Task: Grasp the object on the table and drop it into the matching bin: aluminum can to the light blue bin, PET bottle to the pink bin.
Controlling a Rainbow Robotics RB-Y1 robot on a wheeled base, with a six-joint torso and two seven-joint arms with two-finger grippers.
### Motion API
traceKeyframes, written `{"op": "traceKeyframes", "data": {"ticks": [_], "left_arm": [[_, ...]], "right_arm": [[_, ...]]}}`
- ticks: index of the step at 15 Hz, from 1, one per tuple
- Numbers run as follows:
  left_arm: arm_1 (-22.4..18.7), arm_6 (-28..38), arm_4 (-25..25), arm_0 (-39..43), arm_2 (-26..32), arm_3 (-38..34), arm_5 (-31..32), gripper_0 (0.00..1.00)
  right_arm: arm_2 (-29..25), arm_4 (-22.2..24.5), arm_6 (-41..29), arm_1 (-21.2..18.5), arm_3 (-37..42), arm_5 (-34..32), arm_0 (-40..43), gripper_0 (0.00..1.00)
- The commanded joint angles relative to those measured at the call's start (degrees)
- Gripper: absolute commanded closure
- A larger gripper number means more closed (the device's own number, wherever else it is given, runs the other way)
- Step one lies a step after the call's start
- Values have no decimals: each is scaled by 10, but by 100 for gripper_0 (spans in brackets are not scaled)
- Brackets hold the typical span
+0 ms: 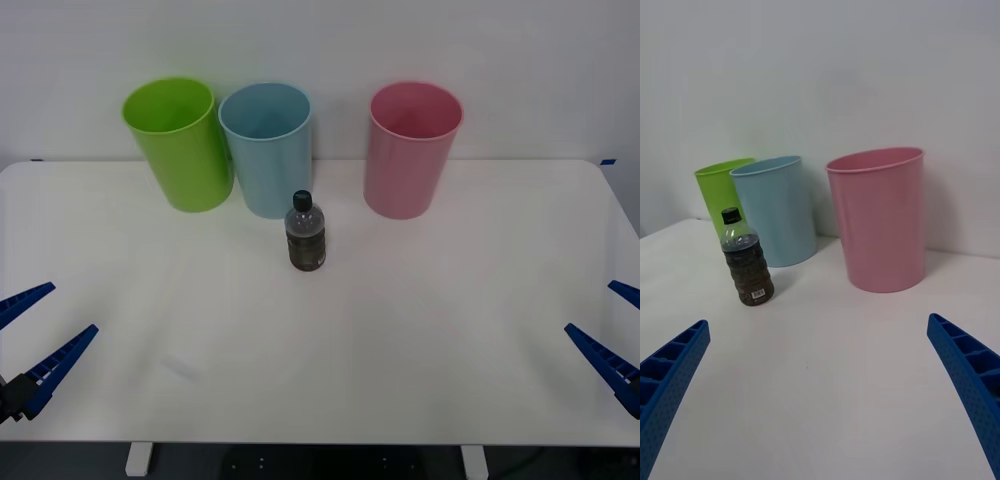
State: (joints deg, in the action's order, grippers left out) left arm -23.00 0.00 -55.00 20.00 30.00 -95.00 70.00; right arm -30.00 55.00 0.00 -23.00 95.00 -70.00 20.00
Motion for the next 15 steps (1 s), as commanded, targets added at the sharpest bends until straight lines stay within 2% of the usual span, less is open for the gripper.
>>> {"op": "traceKeyframes", "data": {"ticks": [1,3,7,15], "left_arm": [[0,0,0,0,0,0,0,0],[0,0,0,0,0,0,0,0],[0,0,0,0,0,0,0,0],[0,0,0,0,0,0,0,0]], "right_arm": [[0,0,0,0,0,0,0,0],[-6,-2,0,9,-6,-2,22,0],[9,-38,2,-13,26,15,62,0],[64,-39,27,-14,11,39,36,0]]}}
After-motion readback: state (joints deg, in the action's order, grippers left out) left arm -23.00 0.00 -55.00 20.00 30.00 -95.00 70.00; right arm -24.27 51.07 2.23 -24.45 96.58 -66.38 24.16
